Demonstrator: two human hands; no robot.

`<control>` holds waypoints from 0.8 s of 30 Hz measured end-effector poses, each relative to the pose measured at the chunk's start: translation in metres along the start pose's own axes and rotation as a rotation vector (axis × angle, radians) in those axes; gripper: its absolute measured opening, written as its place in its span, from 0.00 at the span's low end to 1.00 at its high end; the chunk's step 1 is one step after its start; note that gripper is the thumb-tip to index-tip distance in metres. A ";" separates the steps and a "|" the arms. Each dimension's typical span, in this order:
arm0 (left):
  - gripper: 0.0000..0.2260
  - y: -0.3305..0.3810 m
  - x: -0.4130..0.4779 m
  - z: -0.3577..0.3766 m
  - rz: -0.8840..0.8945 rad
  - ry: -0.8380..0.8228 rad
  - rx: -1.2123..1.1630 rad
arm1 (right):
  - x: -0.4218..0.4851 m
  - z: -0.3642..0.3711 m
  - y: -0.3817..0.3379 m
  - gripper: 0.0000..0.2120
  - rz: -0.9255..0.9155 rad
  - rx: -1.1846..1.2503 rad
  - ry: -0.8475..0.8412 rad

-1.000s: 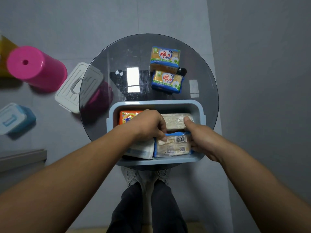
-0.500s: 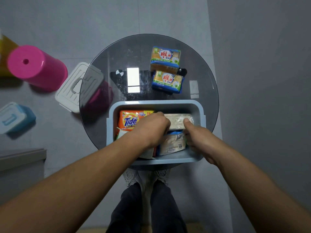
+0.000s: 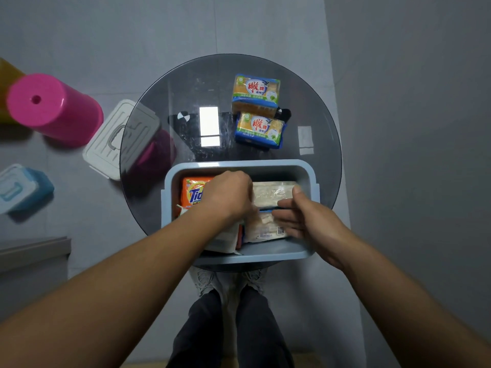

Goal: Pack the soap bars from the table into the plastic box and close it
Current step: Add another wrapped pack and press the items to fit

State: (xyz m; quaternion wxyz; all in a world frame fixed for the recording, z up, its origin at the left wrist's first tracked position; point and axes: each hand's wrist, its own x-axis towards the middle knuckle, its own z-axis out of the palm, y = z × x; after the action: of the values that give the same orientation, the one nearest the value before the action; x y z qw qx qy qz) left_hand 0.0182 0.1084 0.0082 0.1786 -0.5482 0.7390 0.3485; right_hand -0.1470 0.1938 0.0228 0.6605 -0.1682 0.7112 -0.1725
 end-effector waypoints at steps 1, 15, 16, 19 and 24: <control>0.09 -0.002 0.001 -0.003 -0.013 -0.014 -0.055 | -0.001 -0.001 0.000 0.28 0.000 0.017 -0.014; 0.10 -0.014 0.000 -0.025 -0.050 -0.060 -0.430 | 0.009 0.006 -0.029 0.35 0.074 -0.079 -0.206; 0.11 -0.016 0.000 -0.030 -0.057 -0.029 -0.493 | 0.009 0.000 -0.041 0.34 0.037 -0.043 -0.185; 0.12 -0.017 0.005 -0.051 -0.065 0.062 -0.754 | 0.015 -0.016 -0.085 0.30 -0.116 0.076 -0.072; 0.08 -0.032 0.059 -0.075 -0.148 0.238 -0.949 | 0.069 -0.022 -0.139 0.20 -0.272 0.054 0.243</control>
State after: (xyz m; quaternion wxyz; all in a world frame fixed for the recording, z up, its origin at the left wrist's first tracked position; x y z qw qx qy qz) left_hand 0.0374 0.0093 0.0114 -0.1520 -0.6559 0.4732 0.5681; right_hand -0.1721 0.0389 0.0283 0.5445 -0.2229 0.7516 -0.2981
